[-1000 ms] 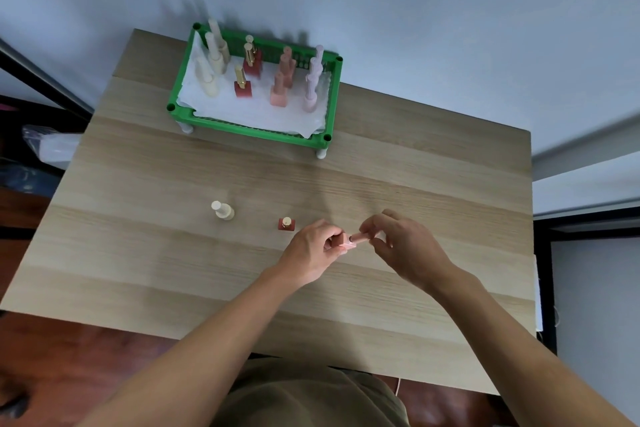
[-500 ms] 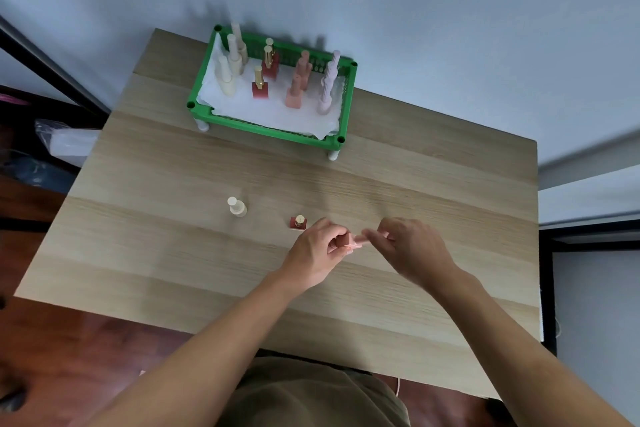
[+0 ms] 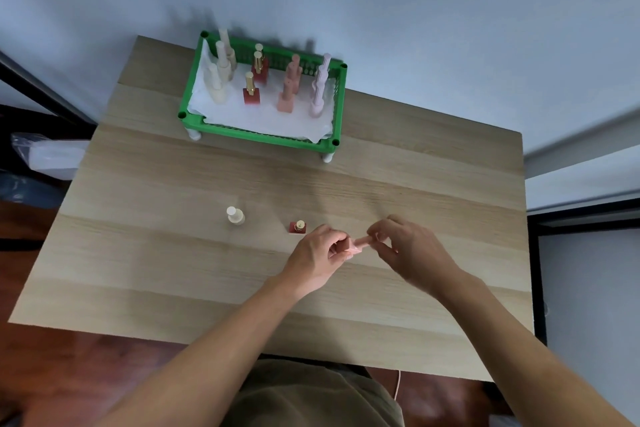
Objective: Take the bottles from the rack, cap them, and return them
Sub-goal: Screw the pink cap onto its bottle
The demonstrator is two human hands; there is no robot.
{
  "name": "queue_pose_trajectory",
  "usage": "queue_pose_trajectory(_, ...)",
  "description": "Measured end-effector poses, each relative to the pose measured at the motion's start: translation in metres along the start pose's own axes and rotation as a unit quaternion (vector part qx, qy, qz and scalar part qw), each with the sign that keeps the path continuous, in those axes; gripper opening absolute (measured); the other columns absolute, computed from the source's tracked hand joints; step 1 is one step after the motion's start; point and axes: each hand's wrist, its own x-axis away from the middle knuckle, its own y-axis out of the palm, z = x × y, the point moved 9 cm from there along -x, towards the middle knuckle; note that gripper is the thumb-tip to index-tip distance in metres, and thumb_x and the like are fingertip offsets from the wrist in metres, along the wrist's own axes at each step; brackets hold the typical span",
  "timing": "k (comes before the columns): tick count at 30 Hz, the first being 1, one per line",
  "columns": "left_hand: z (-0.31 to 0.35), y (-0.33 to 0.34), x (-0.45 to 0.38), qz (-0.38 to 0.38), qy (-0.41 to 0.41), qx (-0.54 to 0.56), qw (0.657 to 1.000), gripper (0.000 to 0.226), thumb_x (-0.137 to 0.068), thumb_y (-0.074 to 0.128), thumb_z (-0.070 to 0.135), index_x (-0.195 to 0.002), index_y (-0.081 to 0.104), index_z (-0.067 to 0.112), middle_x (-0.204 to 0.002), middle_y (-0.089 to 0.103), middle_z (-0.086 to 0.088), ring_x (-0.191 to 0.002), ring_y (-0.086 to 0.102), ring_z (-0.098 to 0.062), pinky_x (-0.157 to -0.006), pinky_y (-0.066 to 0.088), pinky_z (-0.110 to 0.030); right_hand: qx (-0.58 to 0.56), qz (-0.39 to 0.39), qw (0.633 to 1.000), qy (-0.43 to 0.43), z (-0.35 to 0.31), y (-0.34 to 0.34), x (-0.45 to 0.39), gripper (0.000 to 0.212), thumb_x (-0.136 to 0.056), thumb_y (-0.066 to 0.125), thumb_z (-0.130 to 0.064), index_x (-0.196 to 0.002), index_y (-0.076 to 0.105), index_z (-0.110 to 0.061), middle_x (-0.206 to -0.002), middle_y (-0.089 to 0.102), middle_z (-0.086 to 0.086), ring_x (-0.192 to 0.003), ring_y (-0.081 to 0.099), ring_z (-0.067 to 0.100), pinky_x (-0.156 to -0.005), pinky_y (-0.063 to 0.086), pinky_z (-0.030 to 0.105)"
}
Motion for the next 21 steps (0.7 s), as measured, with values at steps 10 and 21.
queue_pose_trajectory(10,0.003,-0.006,-0.006,-0.015,0.014,0.011,1.0,0.013,-0.084,0.076,0.018,-0.094,0.068,0.017,-0.094,0.063,0.002,-0.08,0.063,-0.013,-0.072,0.049,-0.018,0.051,-0.007,0.988,0.144,0.01,-0.003,0.006,0.049,-0.095,0.033,-0.066,-0.092,0.06,-0.026,-0.083,0.061,-0.007,-0.076,0.062,0.019,-0.068,0.051,0.037)
queue_pose_trajectory(21,0.003,-0.001,-0.003,-0.036,0.033,0.009,0.999,0.009,-0.084,0.074,0.021,-0.088,0.066,0.021,-0.092,0.062,0.007,-0.081,0.063,-0.008,-0.073,0.052,-0.023,0.026,-0.004,0.99,0.136,-0.01,-0.003,0.015,0.034,-0.098,0.049,-0.052,-0.102,0.068,-0.024,-0.1,0.067,-0.008,-0.086,0.066,0.018,-0.075,0.053,0.04)
